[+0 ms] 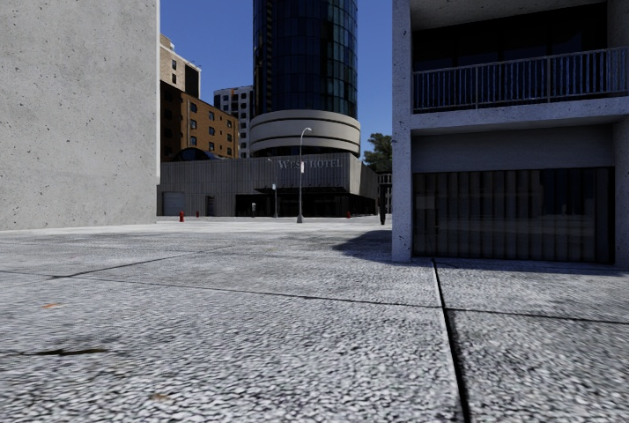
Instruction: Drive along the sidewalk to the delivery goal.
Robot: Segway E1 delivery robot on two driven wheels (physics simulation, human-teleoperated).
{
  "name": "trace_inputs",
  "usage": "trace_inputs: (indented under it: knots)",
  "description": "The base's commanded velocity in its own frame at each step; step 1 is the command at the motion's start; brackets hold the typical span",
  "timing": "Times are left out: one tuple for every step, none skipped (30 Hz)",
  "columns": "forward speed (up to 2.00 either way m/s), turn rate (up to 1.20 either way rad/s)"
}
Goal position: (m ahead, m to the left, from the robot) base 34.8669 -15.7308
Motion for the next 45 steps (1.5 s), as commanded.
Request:
trace_inputs:
  knots:
    - [0.00,0.00]
    - [0.00,0.00]
    - [0.00,0.00]
    - [0.00,0.00]
    - [0.00,0.00]
    - [0.00,0.00]
    - [0.00,0.00]
    - [0.00,0.00]
    - [0.00,0.00]
    - [0.00,0.00]
    - [0.00,0.00]
    - [0.00,0.00]
    - [0.00,0.00]
    - [0.00,0.00]
    - [0.00,0.00]
    - [0.00,0.00]
    - [0.00,0.00]
    - [0.00,0.00]
    - [0.00,0.00]
    - [0.00,0.00]
    - [0.00,0.00]
    - [0.00,0.00]
    - [0.00,0.00]
    - [0.00,0.00]
    - [0.00,0.00]
    - [0.00,0.00]
    - [0.00,0.00]
    - [0.00,0.00]
    - [0.00,0.00]
    - [0.00,0.00]
    - [0.97,0.00]
    - [2.00,0.00]
    - [2.00,0.00]
    - [2.00,0.00]
    - [2.00,0.00]
    - [2.00,0.00]
    - [2.00,0.00]
    - [2.00,0.00]
    - [1.97,0.00]
    - [1.95,0.00]
    - [1.94,0.00]
    - [1.92,0.00]
    - [1.92,0.00]
    - [1.92,0.00]
    - [1.91,0.00]
